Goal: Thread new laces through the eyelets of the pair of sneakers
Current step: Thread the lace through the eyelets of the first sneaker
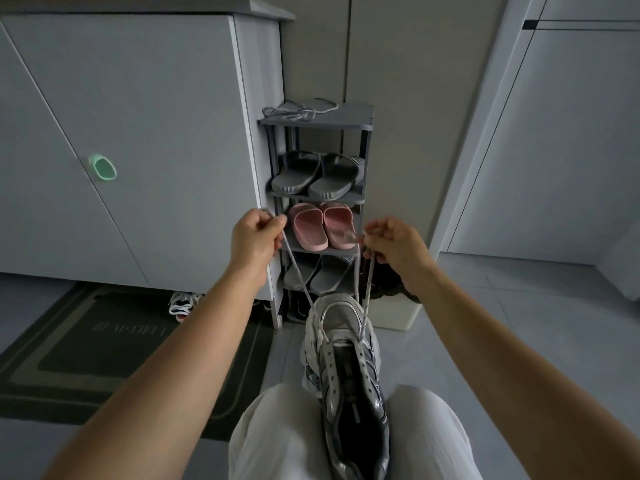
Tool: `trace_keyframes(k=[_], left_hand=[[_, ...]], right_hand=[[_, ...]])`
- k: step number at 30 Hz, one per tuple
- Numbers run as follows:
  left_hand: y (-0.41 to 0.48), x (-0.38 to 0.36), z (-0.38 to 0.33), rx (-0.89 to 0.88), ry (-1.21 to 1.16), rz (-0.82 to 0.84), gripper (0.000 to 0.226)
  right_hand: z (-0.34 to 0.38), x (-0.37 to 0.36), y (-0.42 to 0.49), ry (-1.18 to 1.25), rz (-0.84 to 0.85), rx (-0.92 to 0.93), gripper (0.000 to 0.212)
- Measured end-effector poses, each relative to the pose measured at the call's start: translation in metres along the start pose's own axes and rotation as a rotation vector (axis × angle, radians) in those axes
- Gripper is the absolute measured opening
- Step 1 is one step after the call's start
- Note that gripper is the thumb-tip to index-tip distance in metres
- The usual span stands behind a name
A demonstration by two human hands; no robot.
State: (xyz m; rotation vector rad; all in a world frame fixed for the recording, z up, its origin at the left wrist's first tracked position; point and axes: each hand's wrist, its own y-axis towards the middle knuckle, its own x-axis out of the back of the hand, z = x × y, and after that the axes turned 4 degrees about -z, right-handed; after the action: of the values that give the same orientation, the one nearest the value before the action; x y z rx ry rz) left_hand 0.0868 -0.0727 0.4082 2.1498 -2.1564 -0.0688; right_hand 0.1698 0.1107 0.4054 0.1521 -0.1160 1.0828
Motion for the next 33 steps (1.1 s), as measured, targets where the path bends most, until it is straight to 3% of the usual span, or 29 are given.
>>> trace_keyframes(k=[6, 9, 13, 16, 18, 20, 23, 27, 33], left_hand=[[0.027, -0.016, -0.025, -0.08, 0.005, 0.006, 0.028], [0.037, -0.018, -0.031, -0.071, -0.017, -0.01, 0.026], [0.018, -0.019, -0.004, 0.12, 0.077, 0.195, 0.019], [-0.017, -0.008, 0.022, 0.328, 0.305, 0.293, 0.036], [-0.049, -0.002, 0.042, 0.358, 0.558, 0.428, 0.045], [-0.073, -0.004, 0.064, 0.326, 0.646, 0.524, 0.043], [-0.082, -0.015, 0.086, 0.269, 0.571, 0.443, 0.029], [-0.084, -0.019, 0.08, 0.24, 0.326, 0.333, 0.03], [-0.056, -0.026, 0.033, -0.011, 0.188, 0.114, 0.031]], right_hand=[[0.001, 0.002, 0.017, 0.129, -0.03, -0.173, 0.031], [-0.014, -0.003, 0.015, 0.154, -0.039, -0.235, 0.018], [-0.013, -0.007, 0.017, 0.171, -0.053, -0.177, 0.014], [-0.005, -0.006, 0.023, 0.105, -0.022, -0.085, 0.017], [-0.004, -0.004, 0.027, 0.063, 0.002, -0.07, 0.02], [-0.005, -0.004, 0.028, 0.042, 0.033, -0.07, 0.019], [-0.008, -0.006, 0.023, 0.053, 0.119, -0.095, 0.024], [-0.015, -0.006, 0.014, -0.075, 0.208, -0.16, 0.054], [-0.009, 0.009, 0.011, 0.114, 0.076, -0.164, 0.023]])
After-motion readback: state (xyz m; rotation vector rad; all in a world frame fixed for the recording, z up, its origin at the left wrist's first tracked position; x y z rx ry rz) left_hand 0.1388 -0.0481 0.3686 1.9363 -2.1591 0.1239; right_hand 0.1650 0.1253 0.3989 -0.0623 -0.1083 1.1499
